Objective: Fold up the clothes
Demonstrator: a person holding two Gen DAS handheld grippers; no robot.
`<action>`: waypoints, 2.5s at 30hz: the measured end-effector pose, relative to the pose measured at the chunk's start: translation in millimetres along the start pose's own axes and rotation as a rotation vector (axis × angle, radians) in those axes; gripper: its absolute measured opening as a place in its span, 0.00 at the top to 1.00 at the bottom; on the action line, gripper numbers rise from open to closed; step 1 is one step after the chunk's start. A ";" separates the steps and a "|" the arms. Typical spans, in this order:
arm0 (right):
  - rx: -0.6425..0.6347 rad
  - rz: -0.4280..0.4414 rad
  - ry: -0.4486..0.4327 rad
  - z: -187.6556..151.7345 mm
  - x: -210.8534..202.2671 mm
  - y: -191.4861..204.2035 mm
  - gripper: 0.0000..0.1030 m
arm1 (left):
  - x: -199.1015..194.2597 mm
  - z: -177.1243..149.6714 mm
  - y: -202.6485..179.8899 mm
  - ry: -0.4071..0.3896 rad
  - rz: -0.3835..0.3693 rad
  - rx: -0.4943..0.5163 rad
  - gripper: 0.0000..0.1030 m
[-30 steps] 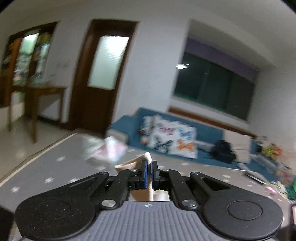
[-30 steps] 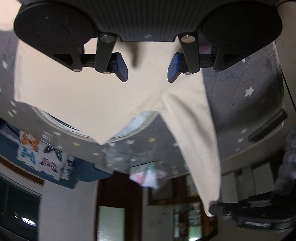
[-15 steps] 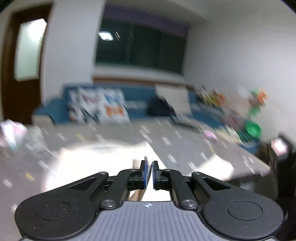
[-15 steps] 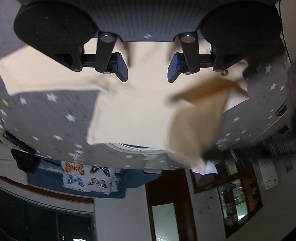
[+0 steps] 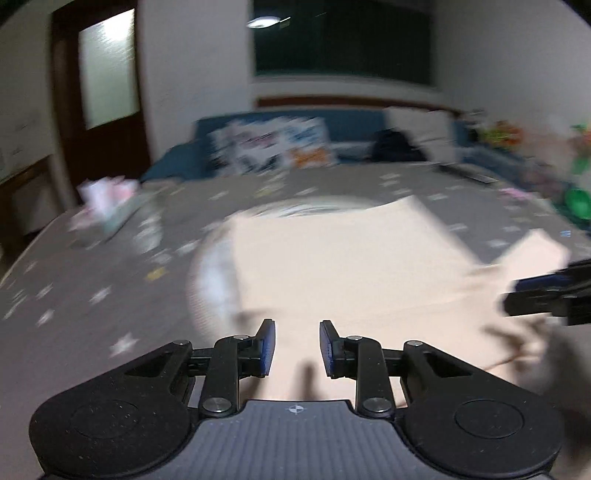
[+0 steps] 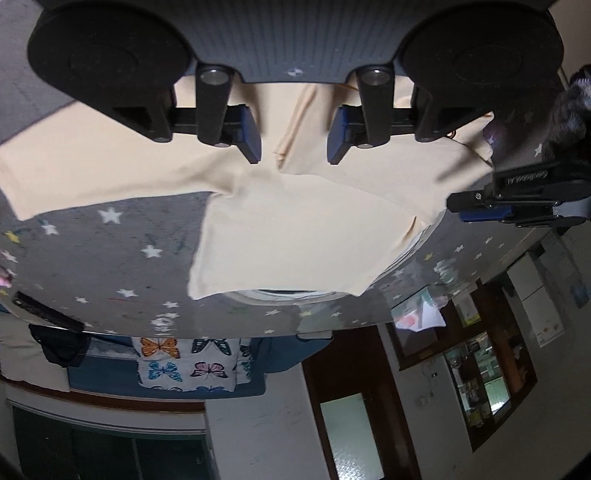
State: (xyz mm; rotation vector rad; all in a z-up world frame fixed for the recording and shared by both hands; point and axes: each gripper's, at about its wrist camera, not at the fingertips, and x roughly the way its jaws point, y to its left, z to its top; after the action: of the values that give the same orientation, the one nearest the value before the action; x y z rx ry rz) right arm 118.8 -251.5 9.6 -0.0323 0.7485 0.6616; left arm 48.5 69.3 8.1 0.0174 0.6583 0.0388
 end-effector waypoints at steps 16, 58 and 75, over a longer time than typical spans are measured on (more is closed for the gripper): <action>-0.033 -0.047 -0.011 13.3 18.7 14.0 0.98 | 18.3 -3.9 23.4 -0.006 -0.053 -0.101 0.93; 0.318 -0.474 -0.104 -18.6 -50.6 -171.1 0.64 | 2.0 11.8 -51.6 -0.064 -0.120 0.070 0.00; 0.325 -0.475 -0.133 -16.4 -35.1 -179.6 0.92 | 22.7 15.7 -93.9 0.004 -0.143 0.151 0.00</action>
State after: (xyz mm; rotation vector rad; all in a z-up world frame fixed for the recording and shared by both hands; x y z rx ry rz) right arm 191.6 -418.3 -16.1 0.1275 0.6793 0.0853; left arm 78.9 -23.6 3.9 0.1161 0.6643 -0.1492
